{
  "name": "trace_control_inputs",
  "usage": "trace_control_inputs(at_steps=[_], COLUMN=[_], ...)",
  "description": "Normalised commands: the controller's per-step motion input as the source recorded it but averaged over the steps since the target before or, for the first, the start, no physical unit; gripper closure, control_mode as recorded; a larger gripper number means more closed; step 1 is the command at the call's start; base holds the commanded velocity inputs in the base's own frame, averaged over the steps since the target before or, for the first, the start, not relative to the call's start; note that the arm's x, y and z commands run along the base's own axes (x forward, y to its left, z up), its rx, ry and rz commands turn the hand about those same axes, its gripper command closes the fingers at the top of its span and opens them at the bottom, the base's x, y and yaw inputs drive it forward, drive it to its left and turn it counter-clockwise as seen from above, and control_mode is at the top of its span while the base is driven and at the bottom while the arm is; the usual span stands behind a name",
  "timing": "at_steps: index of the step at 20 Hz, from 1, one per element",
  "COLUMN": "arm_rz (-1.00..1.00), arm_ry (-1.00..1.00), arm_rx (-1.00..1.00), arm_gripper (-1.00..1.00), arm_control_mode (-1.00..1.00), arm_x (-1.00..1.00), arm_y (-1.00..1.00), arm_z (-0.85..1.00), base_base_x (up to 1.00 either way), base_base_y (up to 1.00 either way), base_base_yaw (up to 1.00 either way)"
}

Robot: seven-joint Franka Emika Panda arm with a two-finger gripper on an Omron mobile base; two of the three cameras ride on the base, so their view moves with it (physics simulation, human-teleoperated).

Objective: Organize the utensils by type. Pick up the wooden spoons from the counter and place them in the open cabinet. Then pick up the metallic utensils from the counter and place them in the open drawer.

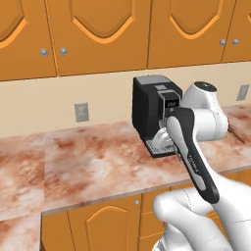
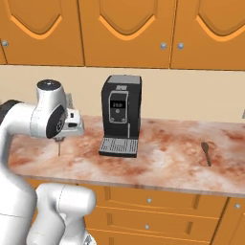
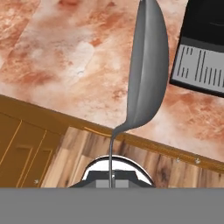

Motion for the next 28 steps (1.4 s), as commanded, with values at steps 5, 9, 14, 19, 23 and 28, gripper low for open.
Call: trace_control_inputs(at_steps=[5,9,14,19,23,28], arm_rz=[0.04,0.01,0.01,0.0,0.0,0.0], arm_ry=[-0.02,-0.08,-0.18,-0.12,-0.1,0.01], arm_rx=[0.0,0.0,0.0,0.0,0.0,0.0], arm_gripper=[1.0,1.0,1.0,1.0,1.0,1.0], arm_control_mode=[-1.0,-1.0,-1.0,-1.0,-1.0,-1.0], arm_x=[-0.48,-0.49,-0.33,-0.27,0.0,0.0], arm_y=[0.0,0.0,0.0,0.0,0.0,0.0], arm_z=[0.49,0.53,0.22,0.06,0.04,0.0], base_base_x=[0.0,0.0,0.0,0.0,0.0,0.0], base_base_y=[0.0,0.0,0.0,0.0,0.0,0.0], base_base_yaw=[0.0,0.0,0.0,0.0,0.0,0.0])
